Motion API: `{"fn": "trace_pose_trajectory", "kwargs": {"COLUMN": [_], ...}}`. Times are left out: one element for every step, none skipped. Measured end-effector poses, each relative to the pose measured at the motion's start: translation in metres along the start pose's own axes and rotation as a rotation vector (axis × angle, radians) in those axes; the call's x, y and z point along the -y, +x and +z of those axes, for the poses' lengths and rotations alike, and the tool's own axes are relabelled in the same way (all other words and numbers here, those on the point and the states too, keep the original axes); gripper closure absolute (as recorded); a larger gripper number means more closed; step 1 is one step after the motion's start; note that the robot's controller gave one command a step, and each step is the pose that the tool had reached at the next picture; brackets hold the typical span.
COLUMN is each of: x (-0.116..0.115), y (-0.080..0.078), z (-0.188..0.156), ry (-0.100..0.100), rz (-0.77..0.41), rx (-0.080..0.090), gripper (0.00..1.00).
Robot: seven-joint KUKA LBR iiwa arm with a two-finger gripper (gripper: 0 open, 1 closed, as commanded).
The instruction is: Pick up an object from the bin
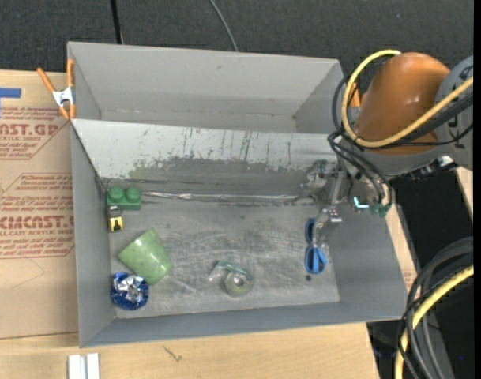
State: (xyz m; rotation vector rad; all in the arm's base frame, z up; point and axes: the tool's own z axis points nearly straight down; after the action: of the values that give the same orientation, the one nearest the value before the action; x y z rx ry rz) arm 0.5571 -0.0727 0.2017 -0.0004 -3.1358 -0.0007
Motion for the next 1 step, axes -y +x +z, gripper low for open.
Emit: {"fn": "trace_pose_trajectory", "kwargs": {"x": [0.0791], "y": [0.0035], "z": [0.1283], "ry": [-0.006], "rz": [-0.418], "rx": [0.016], "gripper": [0.0]}}
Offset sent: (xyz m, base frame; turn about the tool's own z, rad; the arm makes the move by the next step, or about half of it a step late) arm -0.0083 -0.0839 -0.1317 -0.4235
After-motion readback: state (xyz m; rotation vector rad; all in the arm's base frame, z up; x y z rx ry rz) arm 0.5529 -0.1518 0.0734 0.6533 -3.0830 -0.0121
